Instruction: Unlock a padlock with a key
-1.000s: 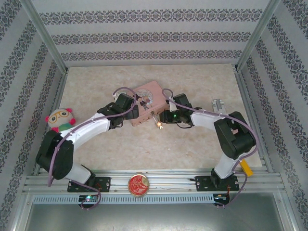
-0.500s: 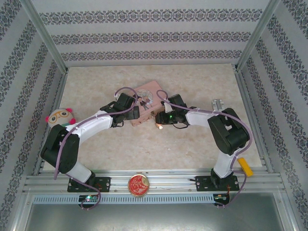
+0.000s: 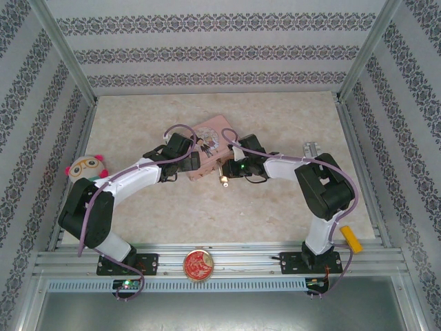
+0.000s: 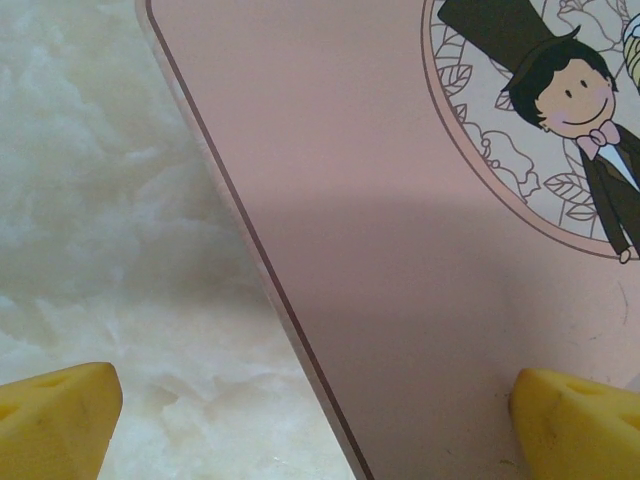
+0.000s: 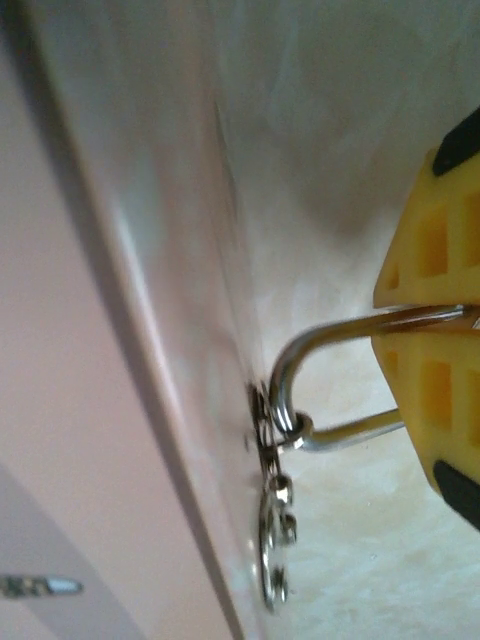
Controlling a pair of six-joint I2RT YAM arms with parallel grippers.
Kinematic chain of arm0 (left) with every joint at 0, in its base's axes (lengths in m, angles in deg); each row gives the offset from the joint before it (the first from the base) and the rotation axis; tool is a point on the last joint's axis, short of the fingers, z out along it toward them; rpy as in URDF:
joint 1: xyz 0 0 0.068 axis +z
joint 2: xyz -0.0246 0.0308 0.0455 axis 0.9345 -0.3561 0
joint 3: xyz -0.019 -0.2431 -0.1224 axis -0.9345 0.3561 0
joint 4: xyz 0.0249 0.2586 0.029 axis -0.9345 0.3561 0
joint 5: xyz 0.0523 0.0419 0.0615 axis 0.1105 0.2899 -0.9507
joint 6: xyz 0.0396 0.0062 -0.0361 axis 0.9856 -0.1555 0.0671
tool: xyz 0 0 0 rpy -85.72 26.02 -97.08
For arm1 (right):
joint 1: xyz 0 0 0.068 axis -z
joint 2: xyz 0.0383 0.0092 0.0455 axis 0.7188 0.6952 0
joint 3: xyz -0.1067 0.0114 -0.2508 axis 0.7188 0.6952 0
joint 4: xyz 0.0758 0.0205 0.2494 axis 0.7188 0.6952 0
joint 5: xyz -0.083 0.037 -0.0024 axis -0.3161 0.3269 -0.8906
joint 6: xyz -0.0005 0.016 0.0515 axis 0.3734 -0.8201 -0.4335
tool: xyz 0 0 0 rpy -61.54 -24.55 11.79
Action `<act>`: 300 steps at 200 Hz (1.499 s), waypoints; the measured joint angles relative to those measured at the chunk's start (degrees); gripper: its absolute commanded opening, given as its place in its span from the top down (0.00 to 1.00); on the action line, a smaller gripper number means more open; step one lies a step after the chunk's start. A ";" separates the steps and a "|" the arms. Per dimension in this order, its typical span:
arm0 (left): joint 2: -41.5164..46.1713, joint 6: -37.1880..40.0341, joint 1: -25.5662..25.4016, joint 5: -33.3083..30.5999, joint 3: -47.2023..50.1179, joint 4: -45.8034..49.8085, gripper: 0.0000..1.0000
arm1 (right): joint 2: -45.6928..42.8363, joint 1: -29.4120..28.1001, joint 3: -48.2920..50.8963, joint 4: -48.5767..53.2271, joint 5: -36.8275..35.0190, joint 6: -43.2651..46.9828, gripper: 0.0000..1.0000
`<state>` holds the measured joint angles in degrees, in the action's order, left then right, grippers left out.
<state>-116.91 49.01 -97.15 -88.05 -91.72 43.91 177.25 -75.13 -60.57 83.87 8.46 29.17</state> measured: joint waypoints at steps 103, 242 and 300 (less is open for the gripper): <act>-0.04 -3.85 0.00 4.11 1.14 -2.03 0.01 | -3.82 -0.72 5.79 -6.45 -2.40 -11.04 1.00; 3.56 -12.28 0.00 8.94 8.52 -9.57 0.01 | -6.34 -1.40 12.07 -16.55 -4.17 -28.79 1.00; 4.44 -13.99 0.00 10.16 10.01 -10.88 0.01 | -5.95 -1.46 13.53 -21.18 -4.68 -34.14 1.00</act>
<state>-112.47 35.03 -97.15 -77.89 -81.71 33.03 171.30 -76.59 -47.05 62.69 3.78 -4.97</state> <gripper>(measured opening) 0.993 0.051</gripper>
